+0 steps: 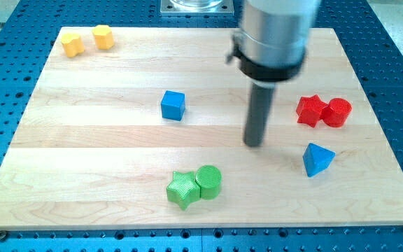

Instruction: Move the blue triangle to the right of the blue cube

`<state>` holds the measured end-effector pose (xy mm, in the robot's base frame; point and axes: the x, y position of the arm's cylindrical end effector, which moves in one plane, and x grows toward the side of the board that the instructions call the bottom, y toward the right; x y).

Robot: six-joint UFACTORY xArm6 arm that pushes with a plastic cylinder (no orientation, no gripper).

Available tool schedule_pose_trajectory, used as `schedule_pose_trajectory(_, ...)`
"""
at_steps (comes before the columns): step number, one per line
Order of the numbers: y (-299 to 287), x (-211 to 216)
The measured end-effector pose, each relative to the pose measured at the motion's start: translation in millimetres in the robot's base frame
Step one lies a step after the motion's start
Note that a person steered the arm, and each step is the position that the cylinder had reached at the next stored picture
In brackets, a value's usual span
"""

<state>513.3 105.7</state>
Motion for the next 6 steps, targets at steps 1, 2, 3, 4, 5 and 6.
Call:
schedule_pose_trajectory(1,41.0,46.7)
schedule_pose_trajectory(2,97.3,84.1)
schedule_pose_trajectory(3,108.7,60.8)
schedule_pose_trajectory(4,104.1,23.9)
schedule_pose_trajectory(5,69.3,8.0)
schedule_pose_trajectory(6,67.0,34.2)
